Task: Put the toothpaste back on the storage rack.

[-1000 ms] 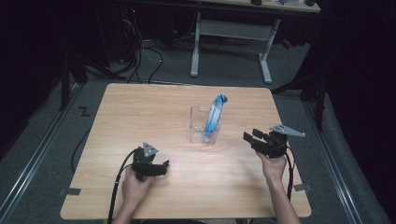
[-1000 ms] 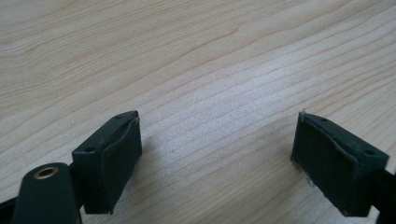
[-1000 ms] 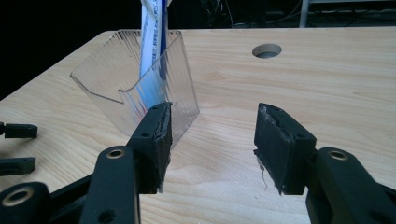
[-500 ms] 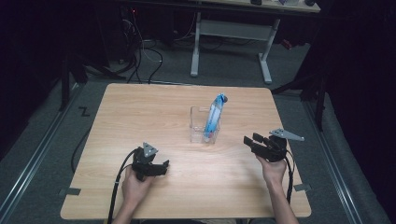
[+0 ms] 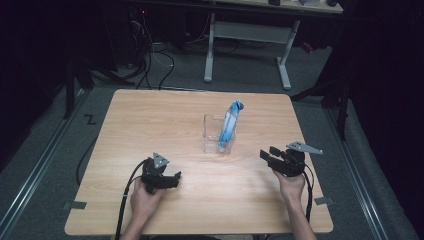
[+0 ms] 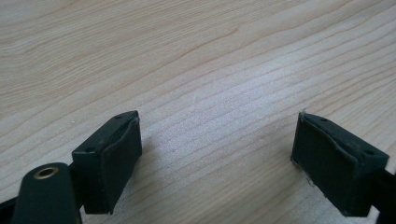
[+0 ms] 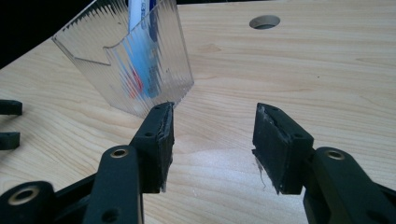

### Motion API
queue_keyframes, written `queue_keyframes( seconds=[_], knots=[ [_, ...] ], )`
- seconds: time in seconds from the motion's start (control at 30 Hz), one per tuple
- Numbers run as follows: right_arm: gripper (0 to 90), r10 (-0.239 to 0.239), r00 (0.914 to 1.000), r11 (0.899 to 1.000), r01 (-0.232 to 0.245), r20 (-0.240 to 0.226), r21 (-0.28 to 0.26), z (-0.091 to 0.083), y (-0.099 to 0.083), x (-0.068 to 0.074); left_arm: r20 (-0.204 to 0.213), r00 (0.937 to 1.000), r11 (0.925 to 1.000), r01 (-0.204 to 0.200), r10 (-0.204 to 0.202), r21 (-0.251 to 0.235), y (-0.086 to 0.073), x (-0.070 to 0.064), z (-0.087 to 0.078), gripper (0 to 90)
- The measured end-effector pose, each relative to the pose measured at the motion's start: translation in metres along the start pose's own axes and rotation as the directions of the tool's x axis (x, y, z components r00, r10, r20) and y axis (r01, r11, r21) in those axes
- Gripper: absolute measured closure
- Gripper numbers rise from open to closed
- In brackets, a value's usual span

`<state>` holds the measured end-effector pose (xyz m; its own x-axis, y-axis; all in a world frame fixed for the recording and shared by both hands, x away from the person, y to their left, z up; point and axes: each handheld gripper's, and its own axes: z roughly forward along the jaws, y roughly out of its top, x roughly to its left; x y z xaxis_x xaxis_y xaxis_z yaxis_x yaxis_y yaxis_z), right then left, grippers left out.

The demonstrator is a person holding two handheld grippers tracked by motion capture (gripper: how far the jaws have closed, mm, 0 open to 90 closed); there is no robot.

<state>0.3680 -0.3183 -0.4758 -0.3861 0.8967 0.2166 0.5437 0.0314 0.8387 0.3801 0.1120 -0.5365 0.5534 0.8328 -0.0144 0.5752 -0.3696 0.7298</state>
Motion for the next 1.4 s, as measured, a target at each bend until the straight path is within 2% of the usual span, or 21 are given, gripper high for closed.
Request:
queue_keyframes(
  seconds=[0.33,0.73,1.1,1.13,1.4],
  knots=[
    [49.6,0.002,0.9999,1.000,-0.002,0.012,0.031,0.008,-0.011,0.000,0.000,1.0000,1.0000,0.000,0.000,0.000,0.000,0.000,0.000,16.1],
    [50.9,-0.036,0.9988,0.997,0.034,0.032,0.066,0.018,-0.014,0.004,0.000,1.0000,1.0000,0.000,0.000,0.000,0.000,0.000,0.000,16.1],
    [51.4,-0.041,0.9986,0.995,0.038,0.033,0.094,0.031,-0.019,0.005,0.000,1.0000,1.0000,0.000,0.000,0.000,0.000,0.000,0.000,16.1],
    [51.4,-0.030,0.9990,0.995,0.026,0.034,0.100,0.032,-0.019,0.006,0.000,1.0000,1.0000,0.000,0.000,0.000,0.000,0.000,0.000,16.1],
    [51.4,-0.044,0.9981,0.991,0.038,0.044,0.126,0.041,-0.022,0.006,0.000,1.0000,1.0000,0.000,0.000,0.000,0.000,0.000,0.000,16.1]
  ],
)
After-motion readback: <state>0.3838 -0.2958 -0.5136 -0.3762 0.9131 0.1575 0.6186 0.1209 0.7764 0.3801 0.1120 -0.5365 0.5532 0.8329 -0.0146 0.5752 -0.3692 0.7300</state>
